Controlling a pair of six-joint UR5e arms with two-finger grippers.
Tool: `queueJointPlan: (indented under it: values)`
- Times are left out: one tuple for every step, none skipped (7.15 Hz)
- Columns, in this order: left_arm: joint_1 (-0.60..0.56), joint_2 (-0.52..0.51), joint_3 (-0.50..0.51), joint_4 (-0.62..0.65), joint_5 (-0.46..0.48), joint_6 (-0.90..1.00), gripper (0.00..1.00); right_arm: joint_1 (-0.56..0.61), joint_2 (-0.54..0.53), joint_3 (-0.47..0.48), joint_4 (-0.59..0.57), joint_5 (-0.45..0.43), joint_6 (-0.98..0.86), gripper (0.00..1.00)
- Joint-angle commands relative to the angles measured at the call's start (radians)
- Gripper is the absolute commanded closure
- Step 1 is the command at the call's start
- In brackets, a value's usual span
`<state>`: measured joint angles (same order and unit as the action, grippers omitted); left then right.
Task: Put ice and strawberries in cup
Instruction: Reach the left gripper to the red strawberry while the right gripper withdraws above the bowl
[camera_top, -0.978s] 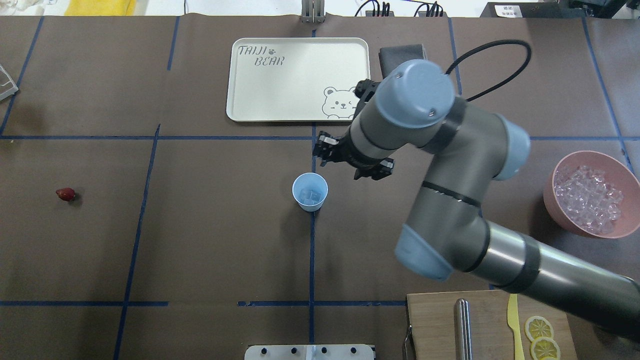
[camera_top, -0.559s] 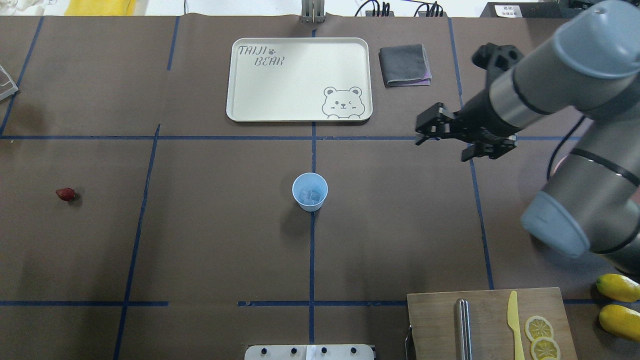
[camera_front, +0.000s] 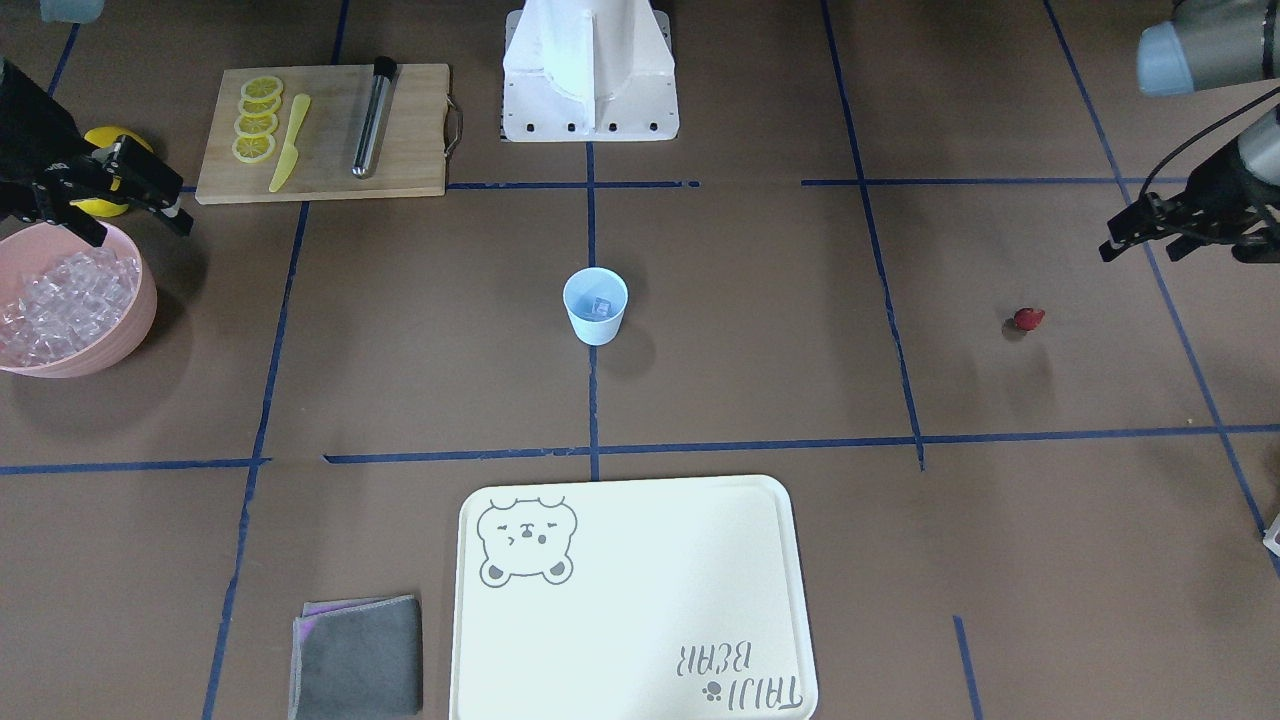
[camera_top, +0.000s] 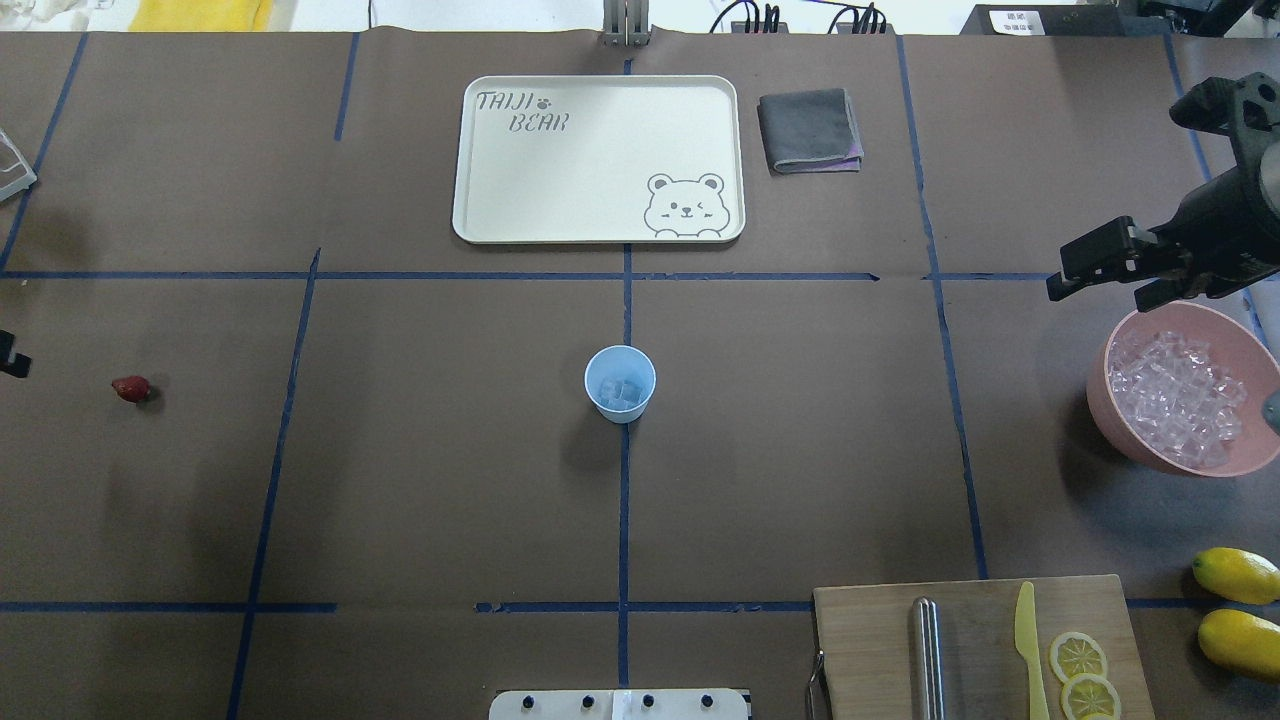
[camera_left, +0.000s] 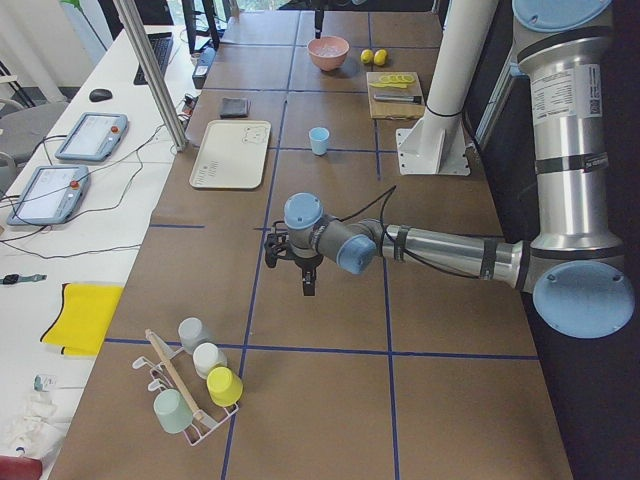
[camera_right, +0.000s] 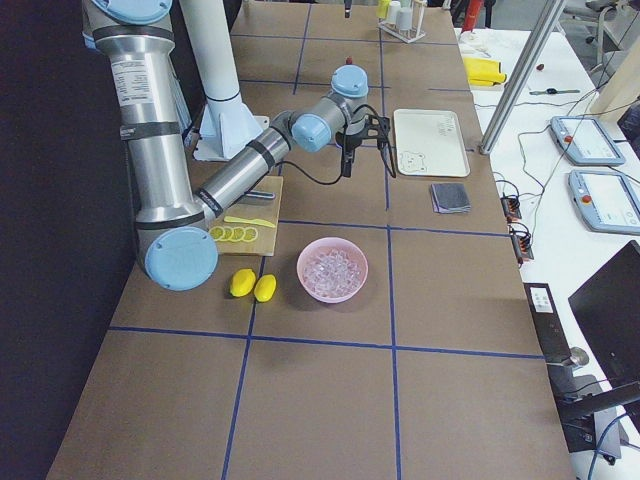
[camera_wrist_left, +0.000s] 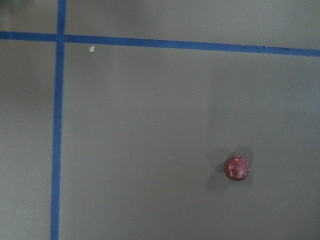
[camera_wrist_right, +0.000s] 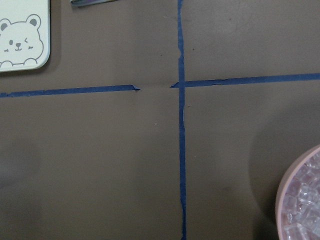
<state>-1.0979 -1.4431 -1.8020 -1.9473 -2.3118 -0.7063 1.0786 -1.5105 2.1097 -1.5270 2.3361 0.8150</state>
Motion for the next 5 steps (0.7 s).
queueJointPlan:
  values:
    - [0.16, -0.078, 0.009, -0.03, 0.078, -0.232, 0.0, 0.012, -0.01, -0.019, 0.005, 0.002, -0.034, 0.0]
    - [0.235, -0.079, 0.006, -0.035, 0.242, -0.275, 0.0, 0.012, -0.01, -0.019, 0.005, 0.0, -0.034, 0.0]
    - [0.278, -0.082, 0.015, -0.045, 0.297, -0.289, 0.0, 0.012, -0.011, -0.017, 0.005, 0.002, -0.034, 0.0]
    - [0.279, -0.074, 0.004, -0.044, 0.299, -0.288, 0.0, 0.012, -0.011, -0.014, 0.005, 0.003, -0.034, 0.0]
    - [0.276, -0.065, 0.004, -0.044, 0.299, -0.282, 0.0, 0.012, -0.013, -0.014, 0.005, 0.003, -0.034, 0.0]
